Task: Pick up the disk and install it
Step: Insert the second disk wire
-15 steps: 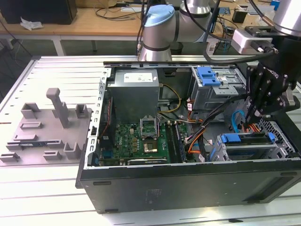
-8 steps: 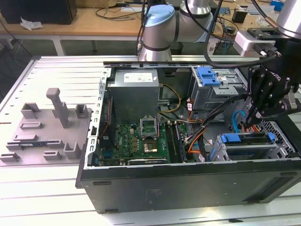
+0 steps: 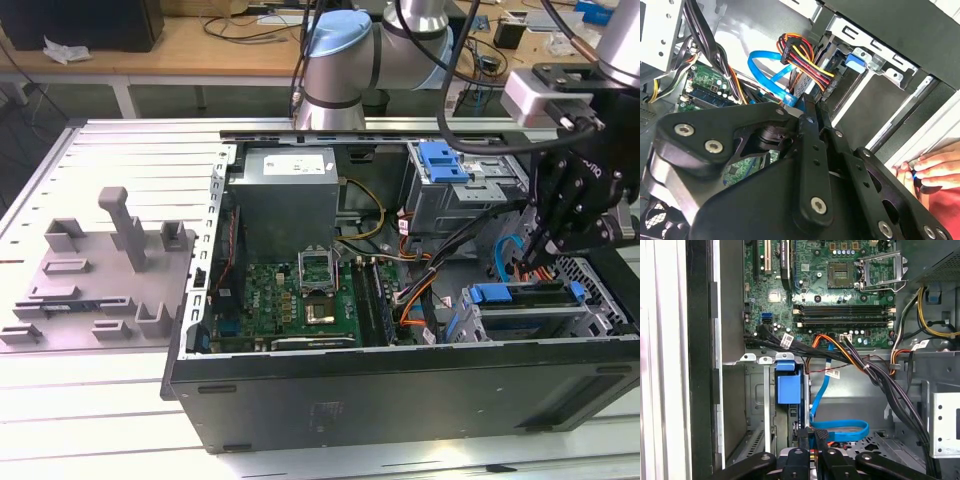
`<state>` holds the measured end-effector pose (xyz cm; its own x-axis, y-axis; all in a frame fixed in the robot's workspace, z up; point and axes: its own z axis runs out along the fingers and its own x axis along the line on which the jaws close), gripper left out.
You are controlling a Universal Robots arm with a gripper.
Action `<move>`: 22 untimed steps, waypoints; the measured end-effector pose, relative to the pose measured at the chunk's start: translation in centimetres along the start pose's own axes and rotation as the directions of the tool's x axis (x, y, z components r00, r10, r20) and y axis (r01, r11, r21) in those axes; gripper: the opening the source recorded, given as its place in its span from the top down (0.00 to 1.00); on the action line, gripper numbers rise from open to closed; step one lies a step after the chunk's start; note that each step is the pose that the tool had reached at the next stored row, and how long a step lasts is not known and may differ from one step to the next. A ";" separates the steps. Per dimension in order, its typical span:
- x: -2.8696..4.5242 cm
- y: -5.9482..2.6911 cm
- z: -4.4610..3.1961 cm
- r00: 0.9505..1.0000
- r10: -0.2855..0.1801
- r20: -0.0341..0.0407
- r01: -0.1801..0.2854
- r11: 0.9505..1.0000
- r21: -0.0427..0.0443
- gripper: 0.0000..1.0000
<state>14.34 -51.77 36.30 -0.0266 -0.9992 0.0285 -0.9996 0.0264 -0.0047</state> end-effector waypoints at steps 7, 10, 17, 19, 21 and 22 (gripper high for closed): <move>0.65 -0.03 0.06 1.000 0.000 0.005 0.000 1.000 0.000 0.84; 0.71 -0.03 0.11 1.000 0.000 0.006 0.000 1.000 0.000 0.84; 0.76 -0.03 0.20 1.000 0.000 0.005 0.000 1.000 0.000 0.84; 0.77 -0.03 0.22 1.000 0.000 0.005 0.000 1.000 0.000 0.84; 0.79 -0.04 0.27 1.000 0.000 0.006 0.000 1.000 0.000 0.84; 0.80 -0.06 0.30 1.000 0.000 0.006 0.000 1.000 0.000 0.84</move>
<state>14.38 -52.59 36.03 -0.0267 -0.9994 0.0230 -0.9996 0.0266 -0.0046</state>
